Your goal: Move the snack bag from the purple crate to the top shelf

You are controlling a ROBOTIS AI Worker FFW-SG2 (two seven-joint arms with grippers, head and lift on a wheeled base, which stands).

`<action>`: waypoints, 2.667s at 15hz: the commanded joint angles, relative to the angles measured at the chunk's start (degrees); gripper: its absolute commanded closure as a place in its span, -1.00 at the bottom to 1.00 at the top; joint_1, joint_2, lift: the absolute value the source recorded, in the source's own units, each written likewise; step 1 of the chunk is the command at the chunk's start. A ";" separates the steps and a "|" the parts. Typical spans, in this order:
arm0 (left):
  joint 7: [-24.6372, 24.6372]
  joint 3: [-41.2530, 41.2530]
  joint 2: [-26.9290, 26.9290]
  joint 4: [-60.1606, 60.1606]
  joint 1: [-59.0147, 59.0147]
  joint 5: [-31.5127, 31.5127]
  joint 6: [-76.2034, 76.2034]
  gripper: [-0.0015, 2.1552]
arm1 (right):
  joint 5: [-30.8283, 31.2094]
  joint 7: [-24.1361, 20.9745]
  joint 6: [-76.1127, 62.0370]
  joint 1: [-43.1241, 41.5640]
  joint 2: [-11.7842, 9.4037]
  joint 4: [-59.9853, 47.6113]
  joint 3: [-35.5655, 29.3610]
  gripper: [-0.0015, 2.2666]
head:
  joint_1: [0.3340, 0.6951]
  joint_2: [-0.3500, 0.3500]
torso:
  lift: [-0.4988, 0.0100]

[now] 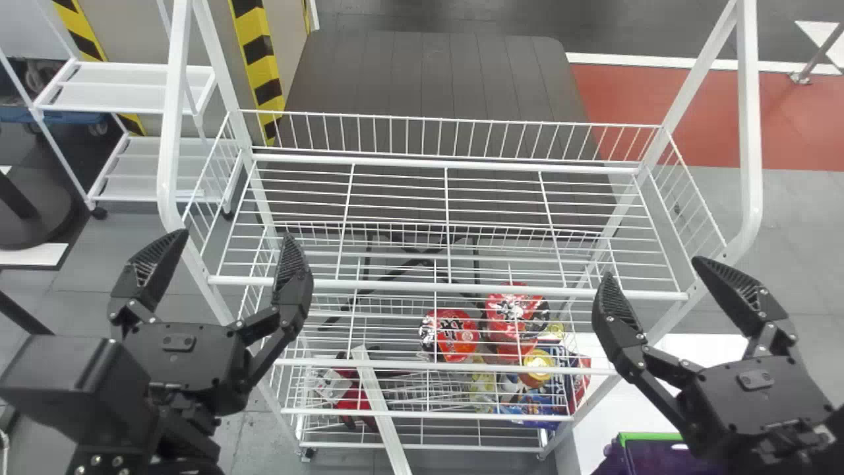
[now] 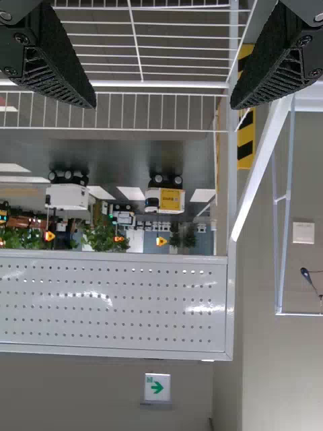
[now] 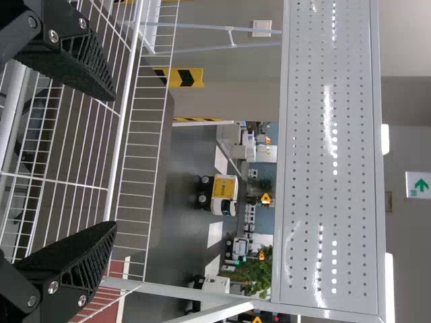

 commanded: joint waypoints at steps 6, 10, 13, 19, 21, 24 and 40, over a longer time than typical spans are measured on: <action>-0.09 -0.06 0.00 -0.08 0.09 -0.07 0.36 -0.94 | -0.26 -5.45 -0.64 -0.42 -0.20 0.95 0.92 -0.84 | 1.00 -0.21 | 0.88; -0.09 -0.06 0.09 -0.17 0.18 -0.07 0.36 -0.94 | -0.43 -5.27 -0.12 -0.07 -0.29 1.39 0.83 -0.84 | 1.00 -0.21 | 0.82; -0.18 -0.06 0.00 -0.08 0.35 -0.07 0.36 -0.94 | -0.43 -5.01 -0.12 0.02 -0.38 2.00 0.92 -0.84 | 1.00 -0.21 | 0.77; -0.44 -0.14 0.09 -0.26 0.44 -0.07 0.36 -0.94 | -0.61 -4.92 0.06 0.20 -0.38 2.27 0.92 -0.84 | 1.00 -0.21 | 0.68; -0.44 -0.14 0.09 -0.26 0.53 -0.07 0.36 -0.94 | -0.61 -4.92 0.06 0.20 -0.38 2.62 0.83 -0.84 | 1.00 -0.22 | 0.65; -0.44 -0.23 0.00 -0.17 0.53 -0.07 0.18 -0.95 | -0.61 -4.92 -0.12 0.11 -0.55 2.88 0.83 -0.85 | 1.00 -0.22 | 0.60; 0.00 -0.41 0.00 0.01 0.79 -0.95 0.18 -0.95 | -0.34 -4.83 1.12 -0.51 -0.90 4.11 0.74 -0.85 | 1.00 -0.23 | 0.35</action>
